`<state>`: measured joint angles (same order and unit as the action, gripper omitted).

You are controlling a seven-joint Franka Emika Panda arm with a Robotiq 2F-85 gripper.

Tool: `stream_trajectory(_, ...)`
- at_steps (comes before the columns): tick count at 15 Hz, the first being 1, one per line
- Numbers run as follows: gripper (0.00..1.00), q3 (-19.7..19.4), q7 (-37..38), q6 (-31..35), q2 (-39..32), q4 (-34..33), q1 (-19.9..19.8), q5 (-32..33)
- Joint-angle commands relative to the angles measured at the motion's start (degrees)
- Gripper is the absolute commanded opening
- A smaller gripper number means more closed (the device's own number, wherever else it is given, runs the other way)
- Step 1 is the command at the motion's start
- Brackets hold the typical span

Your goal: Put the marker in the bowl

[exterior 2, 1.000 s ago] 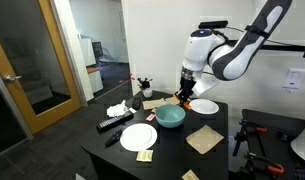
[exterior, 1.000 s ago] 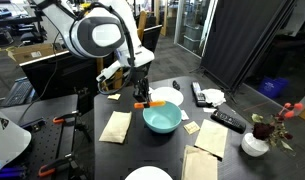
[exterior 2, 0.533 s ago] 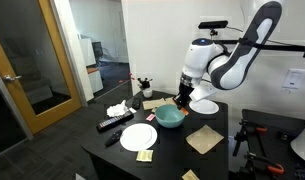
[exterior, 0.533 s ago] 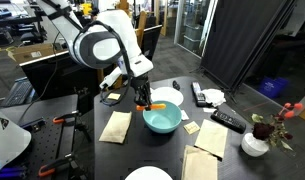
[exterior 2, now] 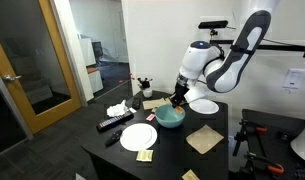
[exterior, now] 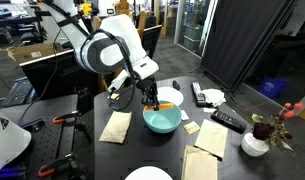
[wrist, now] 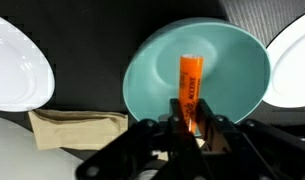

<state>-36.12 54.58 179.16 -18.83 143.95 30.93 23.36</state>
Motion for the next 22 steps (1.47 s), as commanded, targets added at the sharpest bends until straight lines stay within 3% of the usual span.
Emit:
stream_trajectory(1, 0.05, -0.6, 1.7, 1.7, -2.7, -2.4, 0.8, -0.7)
stream_trajectory(4, 0.06, -1.1, 2.1, 1.8, -4.2, -3.9, 1.4, -0.7)
stream_trajectory(5, 0.45, -1.5, 2.4, 1.7, -4.8, -4.4, 1.9, -0.7)
stream_trajectory(8, 0.59, -2.5, 3.7, 1.5, -5.4, -5.1, 3.0, -0.5)
stream_trajectory(11, 0.83, -4.1, 4.2, 0.9, -4.4, -5.2, 4.6, -0.2)
stream_trajectory(13, 0.98, -7.8, 4.5, -0.4, -2.2, -4.7, 8.1, 0.6)
stream_trajectory(22, 1.00, -24.9, 3.9, -16.2, 11.8, -5.7, 24.6, 6.8)
